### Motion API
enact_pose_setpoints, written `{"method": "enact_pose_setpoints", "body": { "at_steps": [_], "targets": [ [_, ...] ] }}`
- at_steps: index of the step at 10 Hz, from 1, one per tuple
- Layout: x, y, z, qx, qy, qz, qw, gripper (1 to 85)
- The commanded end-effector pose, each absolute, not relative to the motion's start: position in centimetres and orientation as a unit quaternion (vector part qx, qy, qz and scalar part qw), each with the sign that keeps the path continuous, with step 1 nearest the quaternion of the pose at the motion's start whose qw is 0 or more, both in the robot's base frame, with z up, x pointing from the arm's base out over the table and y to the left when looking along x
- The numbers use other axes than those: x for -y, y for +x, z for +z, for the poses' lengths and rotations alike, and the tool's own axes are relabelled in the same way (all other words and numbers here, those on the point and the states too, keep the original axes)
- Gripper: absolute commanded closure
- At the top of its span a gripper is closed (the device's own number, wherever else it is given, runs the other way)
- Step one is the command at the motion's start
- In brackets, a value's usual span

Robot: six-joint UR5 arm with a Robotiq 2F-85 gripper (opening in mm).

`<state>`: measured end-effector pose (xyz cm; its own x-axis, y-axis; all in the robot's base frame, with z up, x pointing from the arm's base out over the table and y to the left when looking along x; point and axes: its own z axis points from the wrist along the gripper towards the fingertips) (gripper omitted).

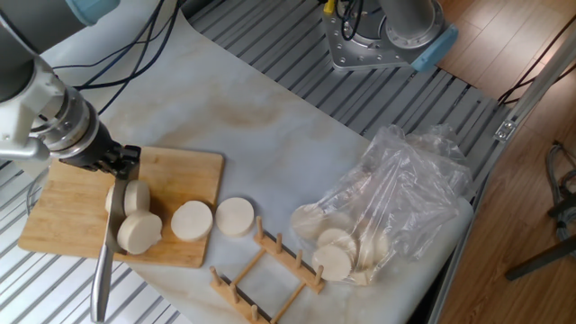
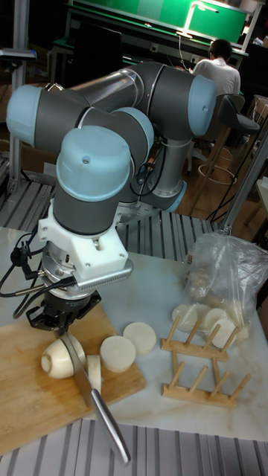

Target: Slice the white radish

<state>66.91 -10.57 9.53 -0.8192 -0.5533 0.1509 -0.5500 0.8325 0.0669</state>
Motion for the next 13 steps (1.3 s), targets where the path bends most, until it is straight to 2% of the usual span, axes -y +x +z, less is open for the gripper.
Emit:
{"method": "enact_pose_setpoints", "body": {
  "at_steps": [1, 7, 13],
  "targets": [
    [10.5, 66.8, 9.6, 0.953, 0.295, -0.018, 0.071, 84.3],
    [11.5, 66.3, 7.5, 0.952, 0.302, -0.019, 0.052, 84.3],
    [11.5, 67.0, 8.1, 0.949, 0.314, -0.030, 0.028, 84.3]
  ]
}}
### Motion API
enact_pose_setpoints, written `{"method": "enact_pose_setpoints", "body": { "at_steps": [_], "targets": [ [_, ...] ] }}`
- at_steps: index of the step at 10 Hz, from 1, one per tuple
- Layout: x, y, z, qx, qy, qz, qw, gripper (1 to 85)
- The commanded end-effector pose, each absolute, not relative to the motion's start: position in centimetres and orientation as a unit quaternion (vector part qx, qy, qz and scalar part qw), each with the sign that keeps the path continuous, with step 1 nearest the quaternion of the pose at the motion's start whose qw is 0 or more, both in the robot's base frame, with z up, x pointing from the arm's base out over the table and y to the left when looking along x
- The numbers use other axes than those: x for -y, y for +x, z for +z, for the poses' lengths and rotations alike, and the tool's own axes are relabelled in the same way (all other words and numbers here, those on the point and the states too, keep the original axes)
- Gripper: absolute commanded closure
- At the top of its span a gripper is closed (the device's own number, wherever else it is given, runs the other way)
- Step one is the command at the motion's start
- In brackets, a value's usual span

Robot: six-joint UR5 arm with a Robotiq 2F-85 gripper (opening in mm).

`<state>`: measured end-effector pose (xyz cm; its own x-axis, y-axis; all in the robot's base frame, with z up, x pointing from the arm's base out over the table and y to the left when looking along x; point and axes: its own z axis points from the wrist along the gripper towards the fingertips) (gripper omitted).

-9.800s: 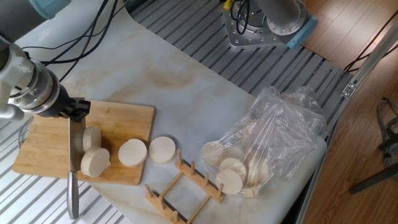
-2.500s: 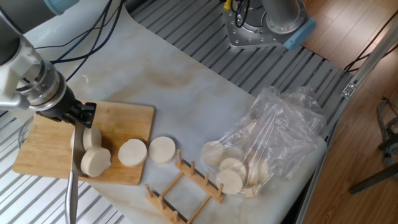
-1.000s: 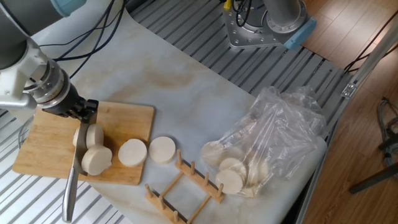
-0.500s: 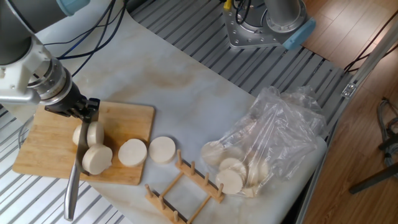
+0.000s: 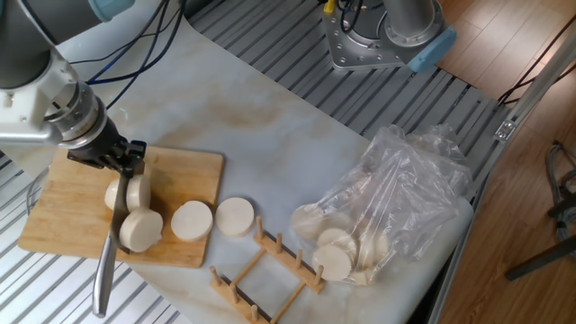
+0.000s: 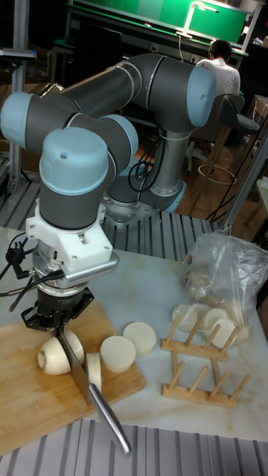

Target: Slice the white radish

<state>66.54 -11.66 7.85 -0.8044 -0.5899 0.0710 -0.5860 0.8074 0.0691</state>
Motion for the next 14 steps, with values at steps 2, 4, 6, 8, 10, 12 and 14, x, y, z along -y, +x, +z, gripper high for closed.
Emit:
{"method": "enact_pose_setpoints", "body": {
  "at_steps": [2, 4, 6, 8, 10, 12, 14],
  "targets": [
    [11.1, 67.3, 7.6, 0.948, 0.317, -0.034, 0.010, 84.3],
    [11.5, 67.2, 7.3, 0.946, 0.322, -0.030, -0.002, 84.3],
    [12.6, 67.0, 7.9, 0.943, 0.331, -0.028, -0.001, 84.3],
    [13.1, 66.6, 7.4, 0.943, 0.331, -0.028, -0.003, 84.3],
    [12.9, 67.0, 6.4, 0.945, 0.326, -0.022, -0.008, 84.3],
    [13.3, 67.1, 7.6, 0.943, 0.332, -0.028, 0.000, 84.3],
    [12.1, 67.6, 6.8, 0.947, 0.320, -0.027, -0.009, 84.3]
  ]
}}
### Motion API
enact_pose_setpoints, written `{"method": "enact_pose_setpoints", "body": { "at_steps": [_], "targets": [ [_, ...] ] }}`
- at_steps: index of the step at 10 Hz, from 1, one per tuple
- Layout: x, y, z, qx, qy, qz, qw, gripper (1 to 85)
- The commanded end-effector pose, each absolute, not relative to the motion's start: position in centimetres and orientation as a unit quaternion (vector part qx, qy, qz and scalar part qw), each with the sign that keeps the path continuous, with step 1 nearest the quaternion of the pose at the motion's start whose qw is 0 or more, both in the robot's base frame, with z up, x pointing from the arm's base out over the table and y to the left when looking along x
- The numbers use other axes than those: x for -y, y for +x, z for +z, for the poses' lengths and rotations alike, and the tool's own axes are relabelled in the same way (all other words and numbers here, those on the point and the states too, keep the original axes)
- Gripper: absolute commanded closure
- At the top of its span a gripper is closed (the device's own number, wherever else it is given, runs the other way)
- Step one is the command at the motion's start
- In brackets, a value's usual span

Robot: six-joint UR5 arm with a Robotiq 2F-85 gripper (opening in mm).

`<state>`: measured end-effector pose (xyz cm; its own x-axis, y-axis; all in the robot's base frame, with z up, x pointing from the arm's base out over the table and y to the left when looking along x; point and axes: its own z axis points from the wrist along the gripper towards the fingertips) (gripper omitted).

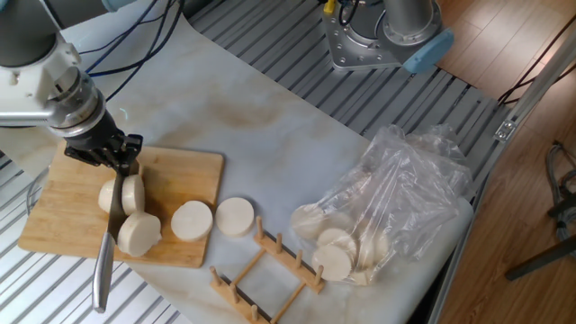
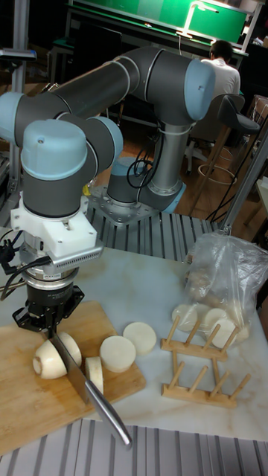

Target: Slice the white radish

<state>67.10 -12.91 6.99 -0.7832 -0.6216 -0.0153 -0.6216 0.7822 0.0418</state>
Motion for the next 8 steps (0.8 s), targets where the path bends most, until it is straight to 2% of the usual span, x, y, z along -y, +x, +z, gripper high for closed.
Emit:
{"method": "enact_pose_setpoints", "body": {
  "at_steps": [1, 8],
  "targets": [
    [11.6, 67.9, 6.5, -0.948, -0.317, 0.025, 0.012, 84.3],
    [11.5, 68.8, 7.3, -0.946, -0.321, 0.042, 0.021, 84.3]
  ]
}}
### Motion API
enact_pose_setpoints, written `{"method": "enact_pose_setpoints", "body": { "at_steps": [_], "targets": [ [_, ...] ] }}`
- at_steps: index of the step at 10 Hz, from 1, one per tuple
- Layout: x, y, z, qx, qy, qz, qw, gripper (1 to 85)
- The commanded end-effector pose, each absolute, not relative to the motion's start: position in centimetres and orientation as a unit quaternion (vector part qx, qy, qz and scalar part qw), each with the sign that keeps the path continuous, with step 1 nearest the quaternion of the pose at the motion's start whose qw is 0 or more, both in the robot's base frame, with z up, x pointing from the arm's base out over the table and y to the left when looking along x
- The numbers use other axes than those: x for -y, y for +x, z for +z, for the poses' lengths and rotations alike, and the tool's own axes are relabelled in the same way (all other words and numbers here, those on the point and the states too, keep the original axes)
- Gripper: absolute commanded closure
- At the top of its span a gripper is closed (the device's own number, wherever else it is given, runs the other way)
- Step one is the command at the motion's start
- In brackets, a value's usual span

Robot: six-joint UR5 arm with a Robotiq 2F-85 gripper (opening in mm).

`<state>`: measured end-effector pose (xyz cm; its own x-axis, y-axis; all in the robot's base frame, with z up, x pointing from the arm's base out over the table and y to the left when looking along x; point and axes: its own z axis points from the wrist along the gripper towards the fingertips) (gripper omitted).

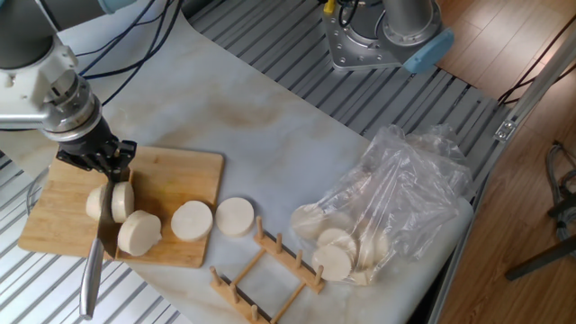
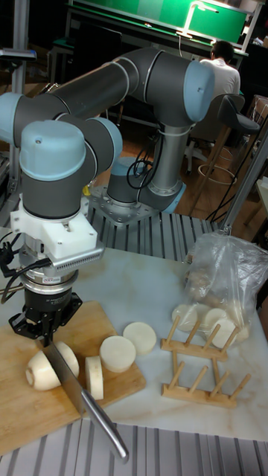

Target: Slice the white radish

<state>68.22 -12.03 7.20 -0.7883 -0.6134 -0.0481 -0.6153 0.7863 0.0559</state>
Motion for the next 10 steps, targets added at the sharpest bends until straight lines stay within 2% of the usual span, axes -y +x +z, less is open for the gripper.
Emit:
{"method": "enact_pose_setpoints", "body": {
  "at_steps": [1, 4, 7, 10],
  "targets": [
    [11.3, 68.9, 7.2, -0.946, -0.319, 0.044, 0.022, 84.3],
    [11.5, 69.2, 6.1, -0.947, -0.318, 0.039, 0.029, 84.3],
    [14.3, 67.8, 8.7, -0.938, -0.342, 0.048, 0.014, 84.3],
    [13.5, 68.1, 7.9, -0.941, -0.333, 0.051, 0.018, 84.3]
  ]
}}
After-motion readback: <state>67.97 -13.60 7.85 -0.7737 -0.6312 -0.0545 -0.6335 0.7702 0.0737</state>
